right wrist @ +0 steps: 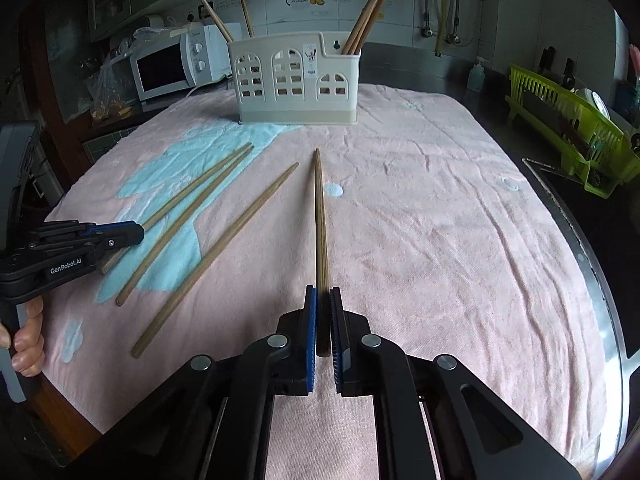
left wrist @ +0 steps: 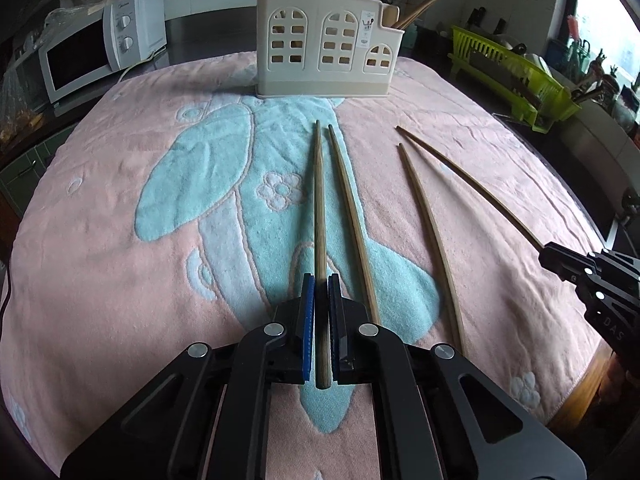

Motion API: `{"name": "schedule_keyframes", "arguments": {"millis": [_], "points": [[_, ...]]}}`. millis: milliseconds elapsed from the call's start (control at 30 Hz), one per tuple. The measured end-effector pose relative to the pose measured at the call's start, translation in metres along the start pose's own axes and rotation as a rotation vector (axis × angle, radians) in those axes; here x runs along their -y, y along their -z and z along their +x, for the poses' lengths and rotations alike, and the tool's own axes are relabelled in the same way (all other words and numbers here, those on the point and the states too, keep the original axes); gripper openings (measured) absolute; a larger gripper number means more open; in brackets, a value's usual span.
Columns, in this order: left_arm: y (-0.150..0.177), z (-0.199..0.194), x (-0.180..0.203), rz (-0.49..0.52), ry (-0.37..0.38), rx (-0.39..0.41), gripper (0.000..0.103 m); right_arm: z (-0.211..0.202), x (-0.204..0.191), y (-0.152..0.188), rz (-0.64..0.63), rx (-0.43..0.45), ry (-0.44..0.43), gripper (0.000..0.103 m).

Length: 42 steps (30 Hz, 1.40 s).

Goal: Organize utensils
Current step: 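Lift both chopsticks and carry them upright over the white holder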

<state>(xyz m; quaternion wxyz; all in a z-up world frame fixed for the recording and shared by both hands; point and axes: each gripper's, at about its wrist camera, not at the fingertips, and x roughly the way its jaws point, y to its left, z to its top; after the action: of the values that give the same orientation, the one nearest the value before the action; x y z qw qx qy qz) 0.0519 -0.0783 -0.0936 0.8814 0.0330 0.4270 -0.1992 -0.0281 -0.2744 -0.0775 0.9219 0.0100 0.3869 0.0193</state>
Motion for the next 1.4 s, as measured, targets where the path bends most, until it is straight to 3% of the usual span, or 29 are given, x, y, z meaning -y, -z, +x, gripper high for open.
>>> {"name": "schedule_keyframes", "arguments": {"millis": [267,500,867,1400], "points": [[-0.019,-0.032,-0.01,-0.03,0.043,0.132,0.005,-0.043,0.005,-0.039,-0.001,0.156,-0.039,0.006],[-0.039,-0.048,-0.014,-0.035,0.074,0.221,0.005,-0.057,0.013,-0.082,0.026,0.235,-0.11,0.006],[-0.088,-0.061,-0.026,-0.043,0.103,0.293,0.005,-0.067,0.024,-0.152,0.011,0.302,-0.157,0.006],[-0.177,-0.107,-0.028,-0.024,0.093,0.438,0.005,-0.092,0.053,-0.253,-0.036,0.354,-0.134,0.006]]}}
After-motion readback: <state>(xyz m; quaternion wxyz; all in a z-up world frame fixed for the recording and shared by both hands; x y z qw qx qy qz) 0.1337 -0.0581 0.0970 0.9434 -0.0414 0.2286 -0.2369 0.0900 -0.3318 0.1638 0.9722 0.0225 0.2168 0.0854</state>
